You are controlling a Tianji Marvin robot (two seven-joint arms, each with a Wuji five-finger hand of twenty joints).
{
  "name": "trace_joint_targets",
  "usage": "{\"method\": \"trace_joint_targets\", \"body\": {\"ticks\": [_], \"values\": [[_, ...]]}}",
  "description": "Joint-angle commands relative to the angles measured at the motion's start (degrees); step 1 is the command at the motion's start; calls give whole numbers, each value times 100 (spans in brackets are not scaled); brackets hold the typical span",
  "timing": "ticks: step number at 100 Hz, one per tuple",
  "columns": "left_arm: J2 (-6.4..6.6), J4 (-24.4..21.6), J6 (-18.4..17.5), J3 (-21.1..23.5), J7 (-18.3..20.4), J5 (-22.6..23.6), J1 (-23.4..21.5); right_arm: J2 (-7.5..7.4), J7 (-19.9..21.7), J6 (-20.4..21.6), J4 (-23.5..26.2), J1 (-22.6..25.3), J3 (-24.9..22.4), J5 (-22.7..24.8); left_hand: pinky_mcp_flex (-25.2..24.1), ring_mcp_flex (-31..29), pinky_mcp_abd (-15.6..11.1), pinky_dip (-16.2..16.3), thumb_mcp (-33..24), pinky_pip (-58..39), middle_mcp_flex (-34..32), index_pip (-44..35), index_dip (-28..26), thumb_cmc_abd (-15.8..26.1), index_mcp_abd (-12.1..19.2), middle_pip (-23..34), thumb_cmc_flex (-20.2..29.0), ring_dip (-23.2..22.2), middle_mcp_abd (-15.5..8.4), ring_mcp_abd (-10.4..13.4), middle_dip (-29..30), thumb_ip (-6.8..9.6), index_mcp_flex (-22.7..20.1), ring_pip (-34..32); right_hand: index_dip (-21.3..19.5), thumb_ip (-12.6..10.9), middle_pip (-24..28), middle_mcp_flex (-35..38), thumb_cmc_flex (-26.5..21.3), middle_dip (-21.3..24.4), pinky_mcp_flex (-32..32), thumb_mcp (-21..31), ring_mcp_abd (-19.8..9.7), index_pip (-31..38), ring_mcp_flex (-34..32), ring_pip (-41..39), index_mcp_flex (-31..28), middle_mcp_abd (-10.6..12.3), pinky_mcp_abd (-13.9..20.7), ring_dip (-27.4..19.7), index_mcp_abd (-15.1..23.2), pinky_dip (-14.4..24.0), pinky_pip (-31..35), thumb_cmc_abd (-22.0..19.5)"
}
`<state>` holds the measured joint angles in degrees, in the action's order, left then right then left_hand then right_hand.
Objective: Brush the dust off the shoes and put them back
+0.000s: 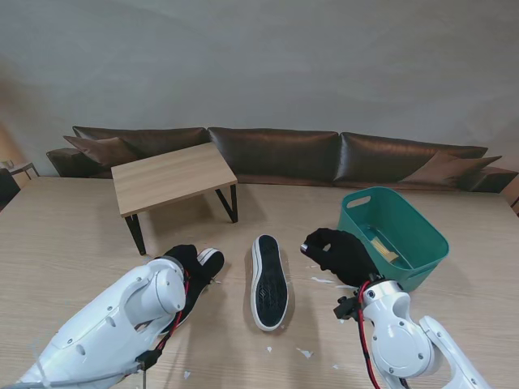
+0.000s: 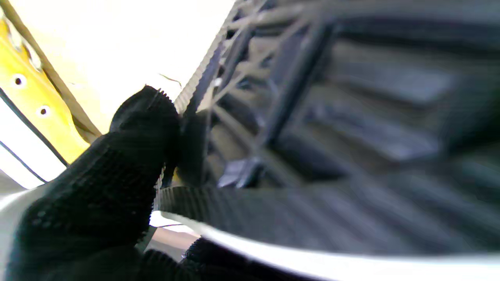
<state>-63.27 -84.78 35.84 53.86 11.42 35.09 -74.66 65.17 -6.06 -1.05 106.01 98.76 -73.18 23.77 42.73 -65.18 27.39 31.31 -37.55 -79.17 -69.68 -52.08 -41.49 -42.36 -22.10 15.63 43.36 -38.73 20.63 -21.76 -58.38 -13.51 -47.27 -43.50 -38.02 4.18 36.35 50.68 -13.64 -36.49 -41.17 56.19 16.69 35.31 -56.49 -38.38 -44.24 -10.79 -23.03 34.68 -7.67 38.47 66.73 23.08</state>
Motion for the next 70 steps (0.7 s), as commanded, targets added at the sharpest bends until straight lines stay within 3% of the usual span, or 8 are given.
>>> {"method": "trace_joint_targets", "body": {"ticks": [1,18,39,55,70], "values": [[92,-150,-155,139,2,0,-158,42,58,-39,51,15,66,-7,65,-225,-301,-80,-1323,87,-98,-760,-233,47,699,-36,2062,-98,-503,318,43,324,-115,59,-13,-140,-12,40,-130,20,1259,47,43,-36,-47,-83,-58,-107,-147,5,-47,110,-29,-202],[102,-683,-923,733,-118,195,-648,63,13,-227,114,-120,243,-8,-34,-183,-362,-99,-1316,211,-95,-743,-186,1,791,-80,2112,-199,-538,256,82,343,-193,181,1,-136,-39,-72,-156,28,1250,79,27,-85,-42,-91,85,-112,-143,9,21,104,-25,-170],[94,-1088,-2393,1329,-397,239,-1056,117,-136,-559,134,-413,586,46,-108,-180,-392,-91,-1274,314,-119,-723,-132,5,917,-116,2113,-275,-602,269,138,376,-255,299,3,-121,-31,-425,-163,20,1283,108,-14,-165,43,-121,486,-37,-100,25,141,94,-35,-45],[81,-1066,-3574,1581,-680,165,-1172,161,-169,-903,95,-725,904,22,-217,-123,-403,-96,-1209,451,-98,-714,-94,59,1031,-148,2103,-315,-672,304,174,423,-250,401,246,-87,-158,-964,-180,153,1414,129,-78,-556,243,-153,1162,23,-11,28,441,115,-62,177],[70,-963,-4163,1610,-813,63,-1143,164,17,-1192,66,-1038,1190,-67,-296,-100,-396,-59,-1132,522,-145,-713,20,53,1179,-194,2094,-342,-747,320,274,484,-345,527,502,-41,-365,-1791,-153,369,1710,70,-154,-869,733,-90,2110,112,164,6,758,170,-143,585]]}}
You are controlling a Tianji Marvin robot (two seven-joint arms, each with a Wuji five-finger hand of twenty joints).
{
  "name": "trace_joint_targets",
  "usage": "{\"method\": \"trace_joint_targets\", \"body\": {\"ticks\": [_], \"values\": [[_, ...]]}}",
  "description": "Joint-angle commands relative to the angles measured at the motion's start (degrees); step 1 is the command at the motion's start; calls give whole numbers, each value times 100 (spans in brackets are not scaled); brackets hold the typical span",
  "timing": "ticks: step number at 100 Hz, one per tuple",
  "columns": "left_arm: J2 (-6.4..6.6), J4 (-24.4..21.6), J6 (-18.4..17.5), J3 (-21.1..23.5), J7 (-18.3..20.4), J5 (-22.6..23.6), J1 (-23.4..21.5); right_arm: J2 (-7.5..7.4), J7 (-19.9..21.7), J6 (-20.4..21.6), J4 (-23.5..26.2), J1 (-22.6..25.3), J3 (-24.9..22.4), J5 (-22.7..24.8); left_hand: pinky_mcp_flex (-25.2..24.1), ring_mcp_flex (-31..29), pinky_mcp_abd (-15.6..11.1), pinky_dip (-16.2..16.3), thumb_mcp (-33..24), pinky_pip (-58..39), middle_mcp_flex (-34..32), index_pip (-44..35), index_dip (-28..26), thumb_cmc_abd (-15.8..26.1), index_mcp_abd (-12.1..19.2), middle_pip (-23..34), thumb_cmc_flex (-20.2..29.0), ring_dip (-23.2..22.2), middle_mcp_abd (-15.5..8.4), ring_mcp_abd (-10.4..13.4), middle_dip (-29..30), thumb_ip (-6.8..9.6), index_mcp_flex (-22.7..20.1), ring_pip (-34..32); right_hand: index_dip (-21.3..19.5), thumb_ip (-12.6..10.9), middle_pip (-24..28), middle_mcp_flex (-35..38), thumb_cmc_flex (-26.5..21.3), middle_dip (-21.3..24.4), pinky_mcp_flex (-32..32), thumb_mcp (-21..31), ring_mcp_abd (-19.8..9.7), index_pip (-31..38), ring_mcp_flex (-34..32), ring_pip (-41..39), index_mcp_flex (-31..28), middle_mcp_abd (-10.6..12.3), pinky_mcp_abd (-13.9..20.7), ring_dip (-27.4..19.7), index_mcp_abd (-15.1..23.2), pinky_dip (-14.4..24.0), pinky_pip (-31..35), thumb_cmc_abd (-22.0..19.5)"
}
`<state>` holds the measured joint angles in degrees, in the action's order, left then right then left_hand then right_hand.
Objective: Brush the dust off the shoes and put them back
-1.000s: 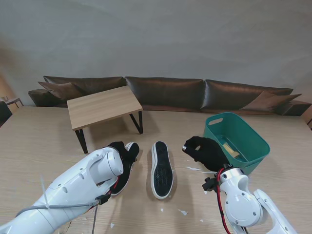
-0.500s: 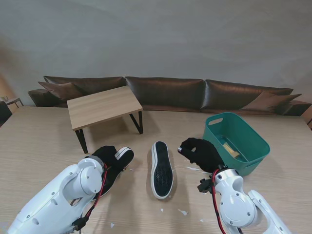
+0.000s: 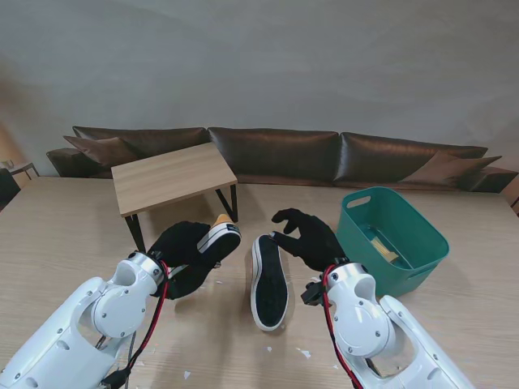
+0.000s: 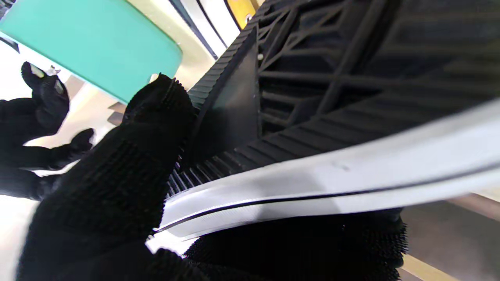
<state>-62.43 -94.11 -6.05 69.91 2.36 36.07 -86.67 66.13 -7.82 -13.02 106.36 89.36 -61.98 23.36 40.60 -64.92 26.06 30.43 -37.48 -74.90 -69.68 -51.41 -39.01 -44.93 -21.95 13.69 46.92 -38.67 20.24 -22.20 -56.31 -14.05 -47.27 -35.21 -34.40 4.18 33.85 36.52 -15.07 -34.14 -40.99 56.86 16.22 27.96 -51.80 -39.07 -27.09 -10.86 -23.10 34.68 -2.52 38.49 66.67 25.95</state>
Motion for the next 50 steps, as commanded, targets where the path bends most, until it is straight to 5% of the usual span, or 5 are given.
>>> {"method": "trace_joint_targets", "body": {"ticks": [1,31,50], "values": [[-14,-26,2,3,93,-41,62,68,199,-10,27,-117,91,-23,-88,-124,-266,30,-1138,99,-150,-778,-221,302,1173,-2,1738,-347,-715,365,73,541,-355,-295,151,-38,-132,-445,-11,146,1716,-3,-108,-149,311,-9,455,121,179,3,253,169,-145,332],[6,80,-470,-89,231,-262,233,-22,686,-148,-83,-648,657,260,-415,3,-479,73,-1102,179,-235,-730,-23,238,1477,-50,1637,-428,-876,409,238,576,-534,-136,383,117,-441,-1995,-358,833,2167,-464,-156,-175,1400,1452,1387,271,352,-873,663,259,-779,1012],[3,36,-632,-87,269,-422,238,-46,864,-272,-189,-925,1063,437,-587,55,-502,141,-1090,109,-323,-686,59,163,1627,-81,1569,-496,-1001,435,376,574,-638,-64,401,164,-505,-2306,-430,948,2202,-474,-128,-342,1515,1748,1757,212,387,-1027,487,235,-908,1269]]}}
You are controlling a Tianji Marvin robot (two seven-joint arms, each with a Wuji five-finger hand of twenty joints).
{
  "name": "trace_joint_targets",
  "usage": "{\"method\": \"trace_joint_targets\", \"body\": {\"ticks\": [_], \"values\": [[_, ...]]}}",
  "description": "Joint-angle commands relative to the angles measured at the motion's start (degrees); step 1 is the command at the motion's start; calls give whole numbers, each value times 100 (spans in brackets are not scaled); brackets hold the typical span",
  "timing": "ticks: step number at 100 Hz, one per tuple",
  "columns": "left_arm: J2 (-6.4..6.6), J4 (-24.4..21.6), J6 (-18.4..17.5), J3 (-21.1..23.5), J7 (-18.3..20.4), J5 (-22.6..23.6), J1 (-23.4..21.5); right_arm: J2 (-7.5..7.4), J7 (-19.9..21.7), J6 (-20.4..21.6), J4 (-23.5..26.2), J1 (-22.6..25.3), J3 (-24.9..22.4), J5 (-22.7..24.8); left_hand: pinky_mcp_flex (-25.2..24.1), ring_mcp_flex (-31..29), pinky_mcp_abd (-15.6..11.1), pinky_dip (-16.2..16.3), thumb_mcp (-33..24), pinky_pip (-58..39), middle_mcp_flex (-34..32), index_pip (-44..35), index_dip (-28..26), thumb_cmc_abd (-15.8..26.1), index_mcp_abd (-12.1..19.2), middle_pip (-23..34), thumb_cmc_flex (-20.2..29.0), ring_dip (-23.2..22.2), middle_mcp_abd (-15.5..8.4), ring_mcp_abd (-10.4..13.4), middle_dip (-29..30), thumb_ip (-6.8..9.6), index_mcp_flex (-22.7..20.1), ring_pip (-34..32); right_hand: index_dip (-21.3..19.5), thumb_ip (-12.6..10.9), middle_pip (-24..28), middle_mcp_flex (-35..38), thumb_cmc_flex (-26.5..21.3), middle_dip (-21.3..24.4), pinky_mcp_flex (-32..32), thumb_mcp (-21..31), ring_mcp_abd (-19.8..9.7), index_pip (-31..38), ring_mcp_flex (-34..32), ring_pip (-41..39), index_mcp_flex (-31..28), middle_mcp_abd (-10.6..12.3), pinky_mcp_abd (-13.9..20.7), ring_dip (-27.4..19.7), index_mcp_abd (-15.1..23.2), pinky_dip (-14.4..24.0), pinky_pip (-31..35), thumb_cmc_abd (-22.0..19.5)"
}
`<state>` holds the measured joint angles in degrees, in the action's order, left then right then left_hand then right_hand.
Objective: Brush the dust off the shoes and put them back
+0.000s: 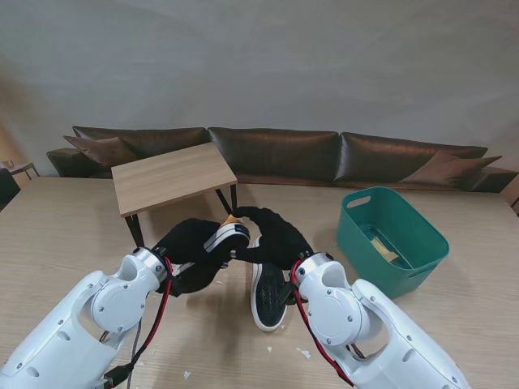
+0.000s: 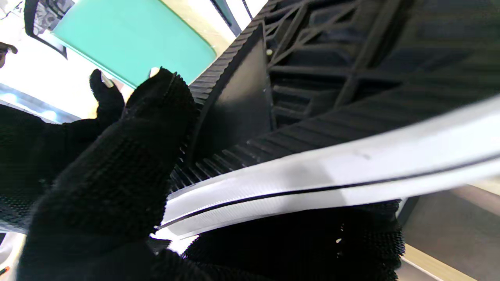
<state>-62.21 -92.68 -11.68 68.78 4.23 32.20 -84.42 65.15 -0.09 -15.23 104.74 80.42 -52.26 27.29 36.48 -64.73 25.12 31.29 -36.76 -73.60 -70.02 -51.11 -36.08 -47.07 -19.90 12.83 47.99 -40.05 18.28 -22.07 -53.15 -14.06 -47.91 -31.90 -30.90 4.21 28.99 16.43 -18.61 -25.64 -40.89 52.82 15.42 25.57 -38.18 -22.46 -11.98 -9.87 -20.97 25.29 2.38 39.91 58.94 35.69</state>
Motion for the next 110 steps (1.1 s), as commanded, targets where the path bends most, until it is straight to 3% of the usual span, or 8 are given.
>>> {"method": "trace_joint_targets", "body": {"ticks": [1,34,44,60,65,71,85,110], "values": [[-20,-111,-79,26,79,-41,11,55,87,-63,-36,-42,113,52,-179,39,-410,55,-1162,-21,-291,-713,-230,375,1428,4,1460,-357,-806,424,64,575,-576,-391,51,163,-17,-309,-73,100,2191,-66,-52,-106,155,92,263,108,175,-91,-26,93,-137,298],[6,-307,-230,79,222,-180,-110,275,-432,-456,-483,-408,662,134,-509,111,-405,27,-1148,122,-359,-639,-163,329,1557,-24,1401,-375,-869,455,205,572,-690,-301,-94,159,310,-287,-52,155,2030,100,-16,36,-31,-93,612,-22,196,-41,-434,153,1,227],[13,-327,-245,81,255,-184,-128,339,-600,-472,-594,-450,746,118,-557,136,-387,23,-1136,157,-364,-630,-162,331,1567,-25,1395,-385,-877,445,218,572,-700,-291,-221,181,653,199,-180,48,1771,531,-38,641,-412,-455,86,-16,188,82,-503,174,285,332],[23,-369,-173,141,234,-28,-192,456,-1070,-253,-767,-412,827,161,-598,173,-369,45,-1113,159,-352,-609,-176,362,1535,-25,1401,-414,-845,429,227,571,-666,-292,-477,278,1493,2483,-770,-551,537,1647,-376,2327,-2085,-1777,-1996,68,175,515,-1091,-86,1280,554],[24,-366,-143,170,212,51,-215,471,-1165,-166,-807,-411,852,233,-606,191,-360,57,-1093,153,-355,-610,-193,369,1522,-15,1404,-445,-835,418,221,569,-665,-313,280,968,1555,3223,-1055,-733,150,1725,-529,3138,-2607,-2020,-2547,128,200,598,-991,-344,1566,768],[24,-358,-101,200,193,94,-241,484,-1285,-80,-841,-403,880,334,-629,210,-336,70,-1079,153,-345,-597,-205,381,1475,-15,1419,-469,-801,397,221,568,-645,-329,636,1227,1615,4018,-1367,-990,-248,1771,-648,3952,-3137,-2223,-2984,184,218,715,-755,-444,1745,988],[1,-301,9,228,56,169,-274,501,-1443,64,-871,-406,964,511,-700,272,-264,118,-989,142,-298,-570,-284,457,1335,-12,1476,-503,-728,345,199,559,-569,-376,626,1296,1616,5041,-1645,-1423,-1015,2075,-964,4270,-3671,-2963,-3806,226,377,1193,-496,-524,2032,1241],[-15,-375,335,326,-41,279,-455,573,-1666,-16,-861,-434,1158,675,-1276,1061,-112,374,-373,437,341,656,41,746,950,-54,1209,-154,-311,163,196,522,-235,-514,1148,1335,1758,5322,-1778,-1974,-1687,2417,-1363,4900,-3727,-4154,-3773,143,582,1587,-542,-380,2196,1454]]}}
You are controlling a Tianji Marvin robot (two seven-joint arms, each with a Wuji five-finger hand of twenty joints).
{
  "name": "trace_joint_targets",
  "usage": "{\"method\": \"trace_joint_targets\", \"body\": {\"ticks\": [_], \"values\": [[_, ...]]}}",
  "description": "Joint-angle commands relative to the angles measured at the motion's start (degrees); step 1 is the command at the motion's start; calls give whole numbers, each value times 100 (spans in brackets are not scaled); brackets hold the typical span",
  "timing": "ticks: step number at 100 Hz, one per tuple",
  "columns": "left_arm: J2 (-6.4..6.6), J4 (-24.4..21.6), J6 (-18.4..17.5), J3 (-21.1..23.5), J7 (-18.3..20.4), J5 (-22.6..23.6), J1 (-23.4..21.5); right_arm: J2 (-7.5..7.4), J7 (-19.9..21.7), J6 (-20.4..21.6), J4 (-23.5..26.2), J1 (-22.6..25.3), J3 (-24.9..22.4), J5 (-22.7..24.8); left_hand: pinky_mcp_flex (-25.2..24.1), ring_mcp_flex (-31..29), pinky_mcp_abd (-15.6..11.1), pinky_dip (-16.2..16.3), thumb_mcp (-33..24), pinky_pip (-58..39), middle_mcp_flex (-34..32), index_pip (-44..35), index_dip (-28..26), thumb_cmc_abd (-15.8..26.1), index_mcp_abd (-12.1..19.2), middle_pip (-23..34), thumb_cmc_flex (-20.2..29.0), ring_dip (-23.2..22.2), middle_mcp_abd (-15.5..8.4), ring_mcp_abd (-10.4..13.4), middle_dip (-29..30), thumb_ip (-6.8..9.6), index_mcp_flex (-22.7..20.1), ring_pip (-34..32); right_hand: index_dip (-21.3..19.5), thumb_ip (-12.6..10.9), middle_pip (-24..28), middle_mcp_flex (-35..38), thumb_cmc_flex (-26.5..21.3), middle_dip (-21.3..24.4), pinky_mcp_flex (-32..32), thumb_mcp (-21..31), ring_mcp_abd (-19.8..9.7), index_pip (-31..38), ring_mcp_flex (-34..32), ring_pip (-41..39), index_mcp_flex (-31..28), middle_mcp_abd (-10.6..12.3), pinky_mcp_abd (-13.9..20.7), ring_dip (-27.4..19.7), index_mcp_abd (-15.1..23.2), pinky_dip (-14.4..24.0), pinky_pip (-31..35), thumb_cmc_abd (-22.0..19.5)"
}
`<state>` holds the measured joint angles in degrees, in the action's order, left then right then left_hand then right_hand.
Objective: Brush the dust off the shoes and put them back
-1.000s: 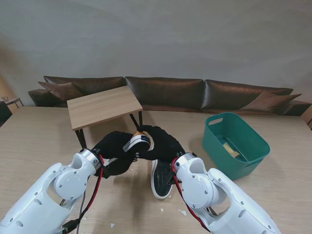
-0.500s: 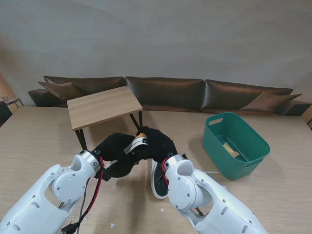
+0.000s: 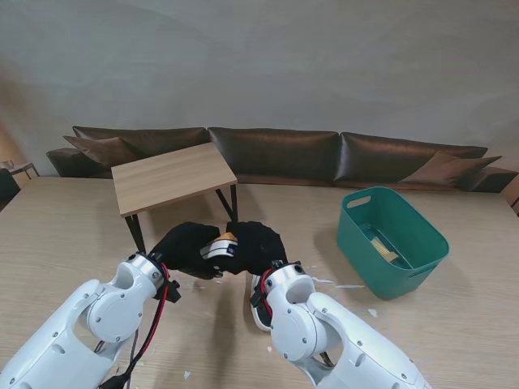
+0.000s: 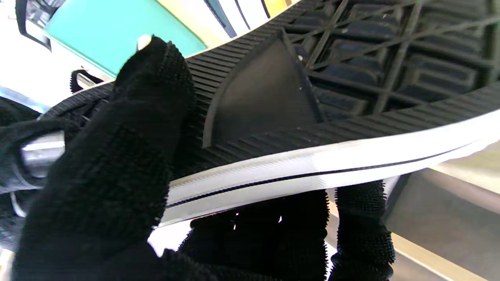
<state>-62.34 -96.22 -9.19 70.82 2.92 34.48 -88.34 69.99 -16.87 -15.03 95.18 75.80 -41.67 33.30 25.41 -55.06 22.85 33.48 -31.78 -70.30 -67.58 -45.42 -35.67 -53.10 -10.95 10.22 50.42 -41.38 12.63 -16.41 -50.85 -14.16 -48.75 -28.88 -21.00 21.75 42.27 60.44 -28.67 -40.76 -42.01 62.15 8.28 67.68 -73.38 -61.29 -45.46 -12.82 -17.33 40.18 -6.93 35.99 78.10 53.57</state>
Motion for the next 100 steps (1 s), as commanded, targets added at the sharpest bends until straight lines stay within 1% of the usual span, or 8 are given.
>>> {"method": "trace_joint_targets", "body": {"ticks": [1,24,28,35,66,74,82,100], "values": [[-1,-29,92,131,91,66,-73,93,2,-55,93,23,111,86,-180,113,117,165,-858,115,126,135,13,1353,50,225,948,-5,264,-408,-15,529,-139,-821,168,-418,432,921,-771,-466,-1592,1485,-655,694,-211,-284,-419,434,216,102,379,16,284,-333],[14,-258,283,401,71,313,-414,197,-238,-432,-39,-123,399,388,-545,512,153,278,-479,393,627,947,226,1545,-76,538,679,126,404,-552,497,531,-22,-743,306,-406,454,960,-822,-582,-1821,1549,-792,878,-208,-542,-369,390,248,193,284,103,273,-338],[11,-298,321,457,51,339,-483,213,-275,-491,-76,-149,446,445,-596,568,164,319,-380,438,708,1094,232,1586,-98,574,658,131,445,-593,687,548,-3,-732,309,-405,459,970,-821,-595,-1848,1551,-809,892,-209,-551,-367,402,265,196,285,112,273,-336],[7,-390,415,559,35,362,-615,243,-332,-597,-140,-194,524,514,-722,703,177,396,-363,534,823,1467,206,1715,-174,629,524,130,519,-668,1478,553,4,-695,314,-412,455,975,-832,-602,-1857,1565,-815,903,-210,-564,-365,385,279,201,277,124,271,-335],[-10,-702,638,928,-42,478,-1102,348,-449,-1125,-426,-469,836,870,-1064,1052,232,448,-329,801,1075,2189,171,2117,-356,523,101,164,688,-819,1604,604,50,-568,318,-432,481,959,-822,-663,-1874,1605,-881,992,-218,-615,-316,419,338,219,277,184,282,-346],[-8,-792,733,1002,1,469,-1208,376,-480,-1201,-497,-514,870,880,-1195,1182,243,474,-475,971,1177,2549,234,2231,-427,458,-125,196,737,-875,1632,716,67,-468,328,-441,490,961,-822,-675,-1876,1619,-897,1011,-213,-637,-314,415,346,227,269,206,288,-341],[-8,-839,770,1061,29,451,-1283,390,-484,-1248,-564,-566,894,904,-1275,1272,255,524,-616,1097,1266,2852,433,2310,-478,386,-347,222,770,-893,1675,866,111,-390,334,-449,493,959,-824,-679,-1881,1629,-891,1023,-214,-651,-308,420,358,230,265,227,290,-336],[-5,-927,869,1114,122,361,-1374,402,-494,-1271,-644,-601,882,872,-1591,1804,306,474,-208,1794,1694,3361,1003,2385,-410,-45,-680,734,875,-1063,2207,857,527,449,330,-454,506,959,-822,-690,-1887,1626,-901,1037,-214,-665,-298,415,363,230,258,264,289,-350]]}}
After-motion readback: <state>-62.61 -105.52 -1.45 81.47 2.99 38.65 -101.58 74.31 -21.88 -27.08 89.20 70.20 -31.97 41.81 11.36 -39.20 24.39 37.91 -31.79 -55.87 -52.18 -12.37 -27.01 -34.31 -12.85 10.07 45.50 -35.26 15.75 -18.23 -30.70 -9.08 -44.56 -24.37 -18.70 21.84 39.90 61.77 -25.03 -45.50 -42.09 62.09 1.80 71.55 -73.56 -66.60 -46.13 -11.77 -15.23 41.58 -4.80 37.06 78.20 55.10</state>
